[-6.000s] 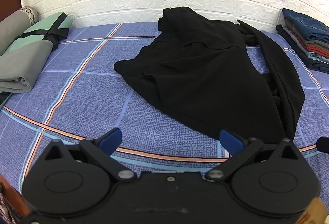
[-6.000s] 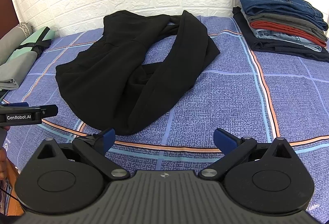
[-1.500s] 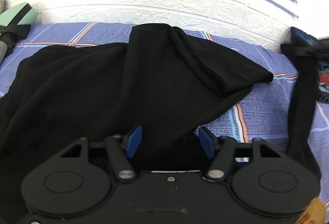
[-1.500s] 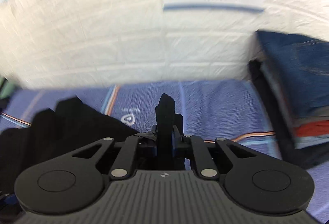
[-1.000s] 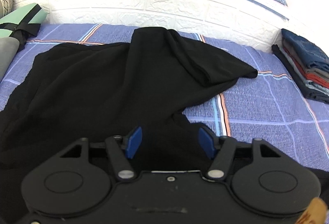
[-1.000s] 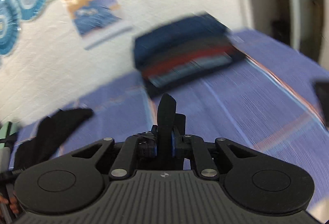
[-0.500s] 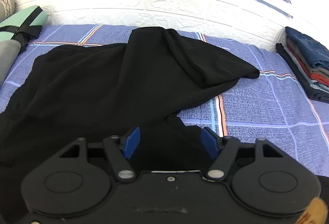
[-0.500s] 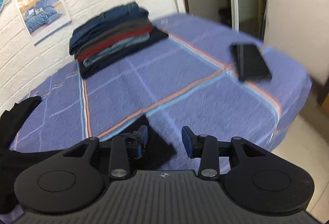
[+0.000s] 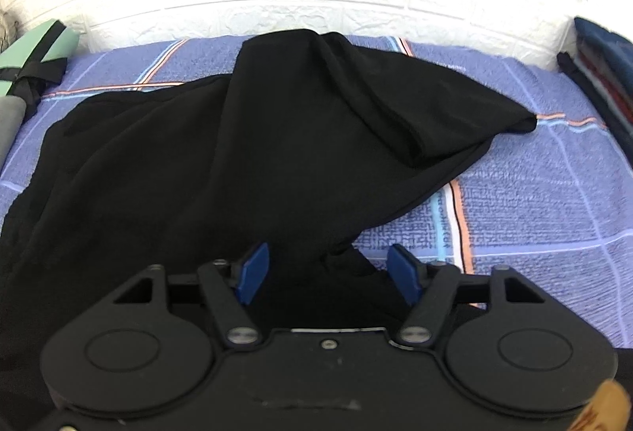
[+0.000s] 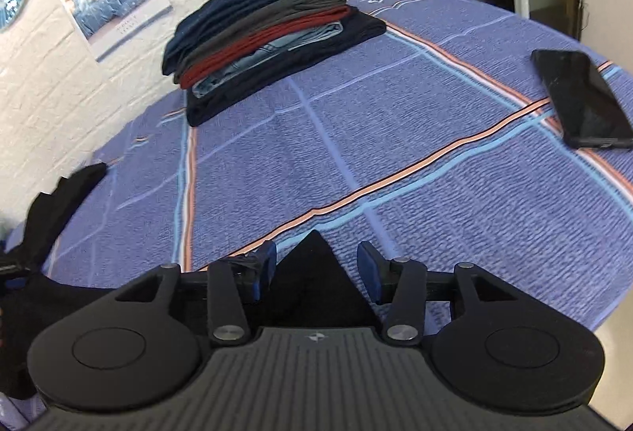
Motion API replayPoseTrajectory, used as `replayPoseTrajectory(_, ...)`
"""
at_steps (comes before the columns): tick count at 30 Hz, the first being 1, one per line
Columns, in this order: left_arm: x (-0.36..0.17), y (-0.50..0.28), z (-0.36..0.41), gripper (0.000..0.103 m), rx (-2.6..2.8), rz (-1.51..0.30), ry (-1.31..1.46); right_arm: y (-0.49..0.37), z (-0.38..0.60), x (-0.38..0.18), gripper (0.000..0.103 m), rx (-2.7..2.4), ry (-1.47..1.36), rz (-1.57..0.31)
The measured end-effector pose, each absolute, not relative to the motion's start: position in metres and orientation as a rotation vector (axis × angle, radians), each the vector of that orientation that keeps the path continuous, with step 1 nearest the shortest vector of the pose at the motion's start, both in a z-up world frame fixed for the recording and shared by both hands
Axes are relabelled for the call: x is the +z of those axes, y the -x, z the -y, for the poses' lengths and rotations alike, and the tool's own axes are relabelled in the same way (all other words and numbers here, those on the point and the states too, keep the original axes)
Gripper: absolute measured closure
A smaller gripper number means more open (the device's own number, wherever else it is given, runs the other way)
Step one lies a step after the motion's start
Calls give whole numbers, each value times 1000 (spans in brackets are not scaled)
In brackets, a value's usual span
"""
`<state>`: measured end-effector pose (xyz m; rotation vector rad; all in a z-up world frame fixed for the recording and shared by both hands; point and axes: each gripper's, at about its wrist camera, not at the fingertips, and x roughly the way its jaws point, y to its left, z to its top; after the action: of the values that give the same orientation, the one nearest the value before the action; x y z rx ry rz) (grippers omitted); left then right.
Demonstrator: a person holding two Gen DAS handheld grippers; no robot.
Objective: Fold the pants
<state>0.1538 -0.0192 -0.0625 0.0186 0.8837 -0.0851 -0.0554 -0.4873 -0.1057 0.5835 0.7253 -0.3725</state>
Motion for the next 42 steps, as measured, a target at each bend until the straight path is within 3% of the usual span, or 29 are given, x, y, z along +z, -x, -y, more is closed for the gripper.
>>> replayPoseTrajectory(3, -63, -154, 24, 69, -75, -856, -49, 58, 485, -105, 26, -333, -573, -739)
replayPoseTrajectory(5, -64, -156, 25, 77, -74, -846, -49, 59, 483, -105, 26, -317, -557, -740)
replayPoseTrajectory(6, -64, -156, 26, 84, -71, -842, -53, 59, 483, -105, 33, -317, -546, -743)
replayPoseTrajectory(7, -63, -156, 28, 87, -64, -836, -61, 59, 482, -107, 60, -330, -534, -748)
replayPoseTrajectory(10, -57, -151, 28, 92, -47, -809, -58, 59, 482, -105, 83, -356, -523, -747)
replayPoseTrajectory(17, -32, -149, 18, 93, 9, -723, 21, 71, 493, -72, 90, -439, -513, -593)
replayPoseTrajectory(21, -51, -161, 31, 91, 18, -765, -3, 53, 508, -90, 90, -463, -546, -620)
replayPoseTrajectory(22, -56, -164, 33, 88, 15, -778, -1, 47, 512, -99, 89, -471, -553, -640)
replayPoseTrajectory(23, -60, -166, 33, 74, 16, -791, 2, 42, 515, -109, 88, -477, -564, -655)
replayPoseTrajectory(24, -61, -165, 31, 64, 22, -797, 9, 38, 518, -117, 82, -470, -583, -658)
replayPoseTrajectory(26, -53, -154, 22, 57, 9, -787, 34, 40, 520, -121, 70, -467, -608, -614)
replayPoseTrajectory(28, -40, -136, 8, 49, -9, -754, 45, 49, 517, -112, 41, -483, -605, -594)
replayPoseTrajectory(30, -28, -118, -8, 37, 11, -721, 56, 62, 510, -101, 31, -491, -553, -574)
replayPoseTrajectory(42, -18, -36, -147, 27, 389, -713, 146, 108, 479, -110, 29, -517, -521, -629)
